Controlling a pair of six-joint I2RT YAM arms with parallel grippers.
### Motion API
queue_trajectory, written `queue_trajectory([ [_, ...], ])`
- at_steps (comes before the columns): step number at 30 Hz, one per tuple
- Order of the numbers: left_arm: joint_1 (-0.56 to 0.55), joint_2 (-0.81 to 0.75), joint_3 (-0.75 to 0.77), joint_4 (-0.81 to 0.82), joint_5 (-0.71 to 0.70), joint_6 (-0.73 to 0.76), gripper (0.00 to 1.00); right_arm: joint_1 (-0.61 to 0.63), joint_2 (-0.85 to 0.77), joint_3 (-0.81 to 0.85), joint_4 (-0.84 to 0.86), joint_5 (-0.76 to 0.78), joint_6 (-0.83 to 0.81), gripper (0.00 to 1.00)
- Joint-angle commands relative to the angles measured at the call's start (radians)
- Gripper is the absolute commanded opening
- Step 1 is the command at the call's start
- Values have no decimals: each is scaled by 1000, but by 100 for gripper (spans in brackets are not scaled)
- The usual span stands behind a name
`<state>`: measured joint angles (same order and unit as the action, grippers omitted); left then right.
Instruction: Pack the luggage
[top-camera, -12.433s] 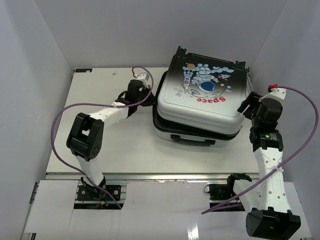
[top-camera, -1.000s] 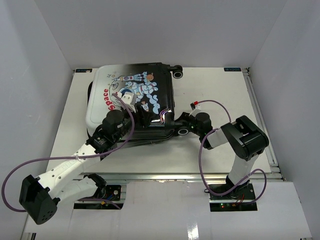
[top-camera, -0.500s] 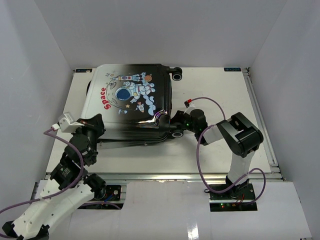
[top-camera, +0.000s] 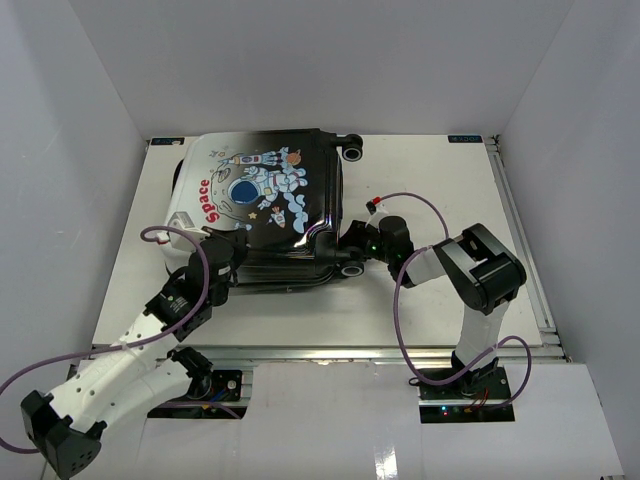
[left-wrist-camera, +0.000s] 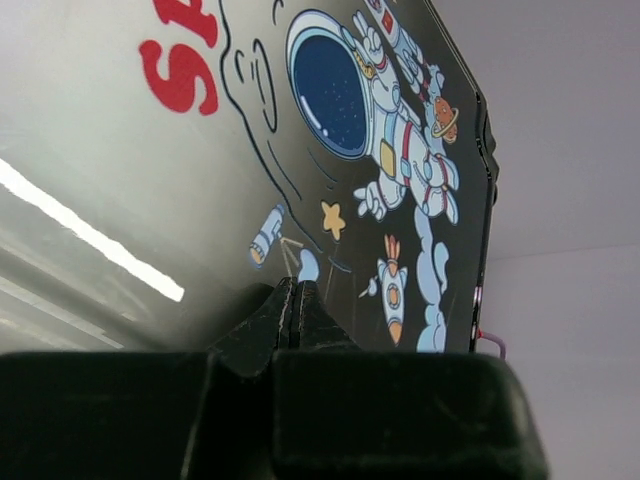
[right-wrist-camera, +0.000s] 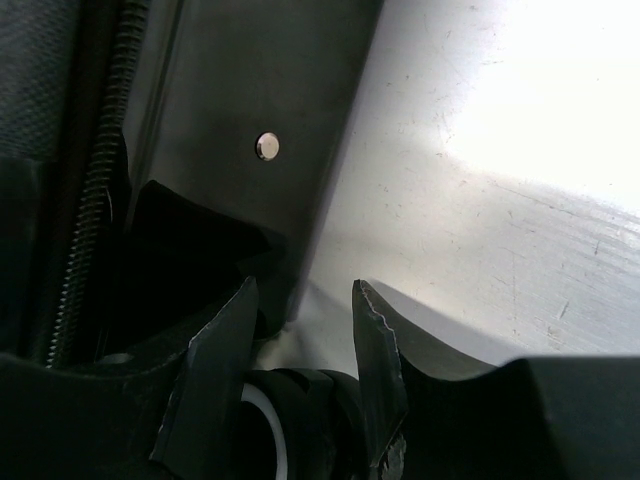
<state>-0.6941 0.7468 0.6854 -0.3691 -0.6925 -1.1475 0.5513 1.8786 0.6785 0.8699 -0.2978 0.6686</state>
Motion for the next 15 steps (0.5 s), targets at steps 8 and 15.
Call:
queue_trajectory([
  [8, -2, -52, 48, -528, -213, -97, 0, 29, 1, 20, -110, -11, -60, 49],
  [15, -2, -154, 170, -723, -171, -100, 0, 29, 11, 45, -153, 5, -83, 49],
])
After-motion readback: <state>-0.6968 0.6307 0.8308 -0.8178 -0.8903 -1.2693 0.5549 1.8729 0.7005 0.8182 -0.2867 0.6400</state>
